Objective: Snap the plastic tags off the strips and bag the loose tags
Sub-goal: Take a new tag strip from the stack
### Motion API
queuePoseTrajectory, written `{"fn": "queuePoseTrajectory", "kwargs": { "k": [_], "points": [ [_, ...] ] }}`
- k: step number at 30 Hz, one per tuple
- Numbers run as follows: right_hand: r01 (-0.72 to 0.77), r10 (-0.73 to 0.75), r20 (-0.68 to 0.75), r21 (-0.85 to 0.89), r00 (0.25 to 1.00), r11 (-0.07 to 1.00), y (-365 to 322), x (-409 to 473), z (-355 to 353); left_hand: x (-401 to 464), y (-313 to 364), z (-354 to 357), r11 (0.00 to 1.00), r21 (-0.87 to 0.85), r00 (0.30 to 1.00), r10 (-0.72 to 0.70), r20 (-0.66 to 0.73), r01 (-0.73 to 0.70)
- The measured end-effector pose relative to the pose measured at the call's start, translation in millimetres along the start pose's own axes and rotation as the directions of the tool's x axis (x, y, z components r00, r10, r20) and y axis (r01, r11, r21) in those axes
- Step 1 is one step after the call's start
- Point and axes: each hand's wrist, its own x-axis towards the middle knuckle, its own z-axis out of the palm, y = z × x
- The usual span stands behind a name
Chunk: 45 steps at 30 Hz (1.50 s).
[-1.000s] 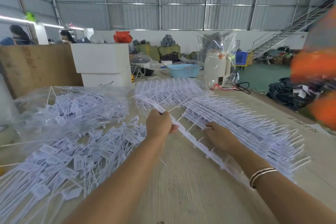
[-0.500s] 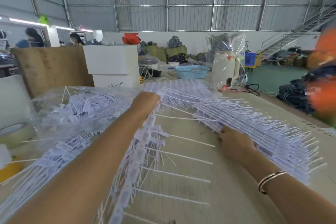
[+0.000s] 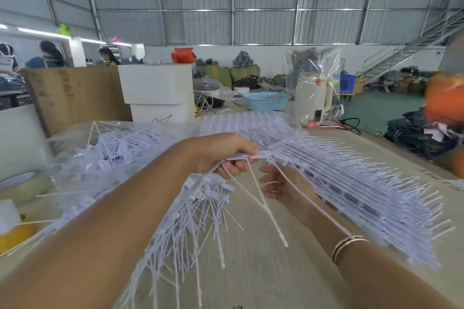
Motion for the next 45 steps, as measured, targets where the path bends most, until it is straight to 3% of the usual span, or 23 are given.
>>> {"fn": "queuePoseTrajectory", "kwargs": {
  "k": [2, 3, 5, 7, 10, 13, 15, 18, 20, 22, 25, 29, 32, 35, 41, 43, 45],
  "points": [
    [-0.034, 0.024, 0.087, 0.117, 0.996, 0.993, 7, -2, 3, 4, -7, 4, 0.997, 0.076, 0.998, 0.014, -0.062, -0.009],
    [-0.046, 0.026, 0.115, 0.174, 0.993, 0.984, 9, -4, 2, 6, -11, 5, 0.979, 0.202, 0.99, 0.035, -0.135, -0.007],
    [-0.059, 0.016, 0.169, 0.251, 0.986, 0.966, 10, -8, -2, 10, -24, 5, 0.867, 0.498, 0.966, 0.101, -0.239, 0.033],
    [-0.11, 0.053, 0.231, 0.242, 0.971, 0.964, 10, -10, -6, 12, -40, 6, 0.767, 0.64, 0.957, 0.145, -0.25, 0.051],
    [-0.154, 0.115, 0.242, 0.147, 0.963, 0.977, 13, -9, -11, 11, -56, 9, 0.709, 0.695, 0.953, 0.117, -0.28, 0.117],
    [-0.118, 0.107, 0.185, 0.049, 0.977, 0.992, 15, -10, -8, 17, -69, 19, 0.555, 0.805, 0.952, 0.071, -0.298, 0.21],
    [-0.12, 0.116, 0.148, 0.019, 0.982, 0.993, 15, -11, -8, 20, -77, 29, 0.519, 0.818, 0.942, 0.066, -0.329, 0.249],
    [-0.099, 0.104, 0.094, -0.054, 0.99, 0.994, 16, -11, -3, 25, -85, 45, 0.521, 0.829, 0.904, 0.228, -0.362, 0.201],
    [-0.101, 0.107, 0.065, -0.085, 0.992, 0.991, 17, -11, 2, 30, -89, 59, 0.607, 0.785, 0.863, 0.324, -0.388, 0.125],
    [-0.083, 0.093, 0.062, -0.147, 0.994, 0.986, 17, -12, 2, 37, -95, 69, 0.717, 0.692, 0.838, 0.327, -0.437, 0.081],
    [0.064, -0.036, 0.105, -0.282, 0.994, 0.957, 13, -19, -6, 44, -106, 74, 0.872, 0.485, 0.796, 0.338, -0.502, -0.064],
    [0.227, -0.151, 0.239, -0.33, 0.959, 0.916, 11, -26, -8, 48, -111, 72, 0.972, 0.165, 0.828, 0.228, -0.512, -0.166],
    [0.235, -0.165, 0.297, -0.219, 0.941, 0.947, 9, -26, -4, 48, -111, 73, 0.974, 0.004, 0.847, 0.198, -0.493, -0.225],
    [0.3, -0.238, 0.292, -0.186, 0.926, 0.936, 14, -26, 0, 44, -111, 76, 0.954, -0.078, 0.809, 0.199, -0.553, -0.288],
    [0.394, -0.394, 0.049, 0.003, 0.918, 0.919, 24, -18, 17, 40, -104, 75, 0.836, -0.377, 0.754, 0.065, -0.653, -0.398],
    [0.403, -0.403, 0.0, 0.033, 0.915, 0.915, 24, -15, 18, 39, -103, 74, 0.837, -0.352, 0.732, 0.083, -0.676, -0.42],
    [0.379, -0.383, -0.052, -0.068, 0.922, 0.923, 30, -12, 16, 36, -100, 76, 0.821, -0.338, 0.734, 0.138, -0.665, -0.46]
  ]
}}
